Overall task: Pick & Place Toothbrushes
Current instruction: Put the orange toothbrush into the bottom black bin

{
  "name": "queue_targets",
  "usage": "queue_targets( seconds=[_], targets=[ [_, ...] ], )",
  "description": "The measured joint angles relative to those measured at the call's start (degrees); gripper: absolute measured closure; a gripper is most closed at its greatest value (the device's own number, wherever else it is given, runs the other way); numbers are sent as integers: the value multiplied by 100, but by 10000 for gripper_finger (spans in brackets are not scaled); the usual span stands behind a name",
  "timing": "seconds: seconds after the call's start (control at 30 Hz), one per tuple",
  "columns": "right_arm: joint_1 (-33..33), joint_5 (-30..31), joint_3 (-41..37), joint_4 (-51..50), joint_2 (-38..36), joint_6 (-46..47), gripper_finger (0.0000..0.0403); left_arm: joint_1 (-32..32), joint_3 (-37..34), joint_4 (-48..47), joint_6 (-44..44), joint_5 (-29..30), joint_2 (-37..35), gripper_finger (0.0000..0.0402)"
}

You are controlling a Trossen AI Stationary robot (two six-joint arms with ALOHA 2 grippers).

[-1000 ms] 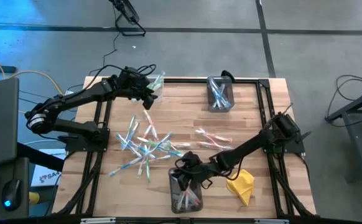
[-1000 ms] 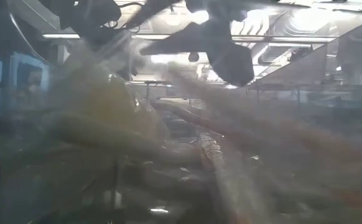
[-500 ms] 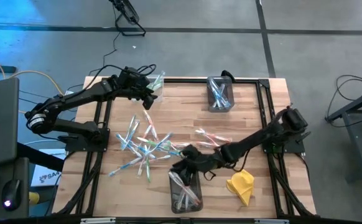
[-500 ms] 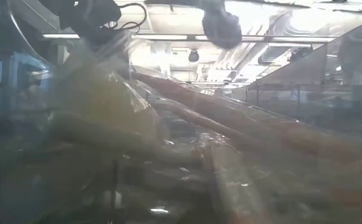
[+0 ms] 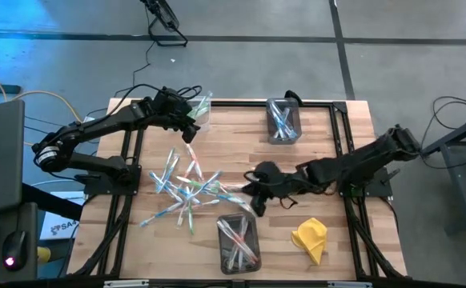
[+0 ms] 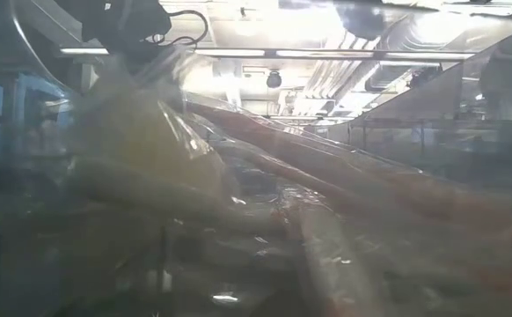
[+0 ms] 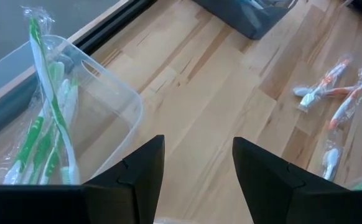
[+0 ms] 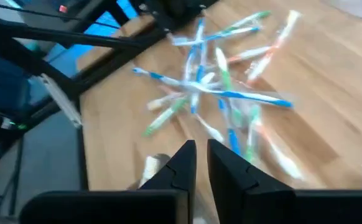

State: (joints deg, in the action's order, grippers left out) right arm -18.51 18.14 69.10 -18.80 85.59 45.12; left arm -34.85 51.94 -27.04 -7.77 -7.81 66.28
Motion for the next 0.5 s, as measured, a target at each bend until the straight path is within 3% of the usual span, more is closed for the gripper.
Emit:
queue_targets(
  seconds=[0.5],
  targets=[
    [638,-24,4,-3510,-156,-446,387,0,0,29,0,-15,0,215]
  ],
)
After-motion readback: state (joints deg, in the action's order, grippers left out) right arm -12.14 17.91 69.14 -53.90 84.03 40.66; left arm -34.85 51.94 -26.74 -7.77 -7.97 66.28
